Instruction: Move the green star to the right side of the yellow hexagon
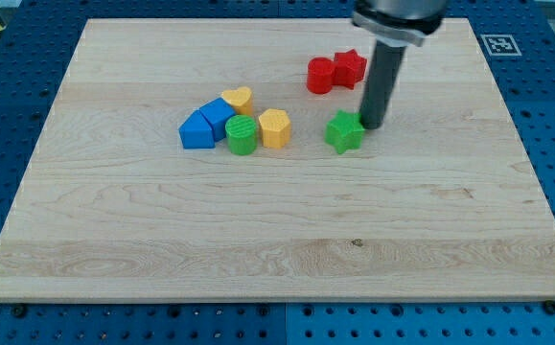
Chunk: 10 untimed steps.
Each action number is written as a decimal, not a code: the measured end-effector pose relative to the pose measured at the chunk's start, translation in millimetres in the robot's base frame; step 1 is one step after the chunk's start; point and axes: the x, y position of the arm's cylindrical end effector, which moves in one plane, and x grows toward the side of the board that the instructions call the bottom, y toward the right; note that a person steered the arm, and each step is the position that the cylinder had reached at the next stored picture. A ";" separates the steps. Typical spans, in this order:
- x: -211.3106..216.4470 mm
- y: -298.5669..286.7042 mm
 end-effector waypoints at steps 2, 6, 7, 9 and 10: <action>-7.6 17.4; 16.3 1.9; 12.5 -18.5; -11.7 12.4; -40.0 63.7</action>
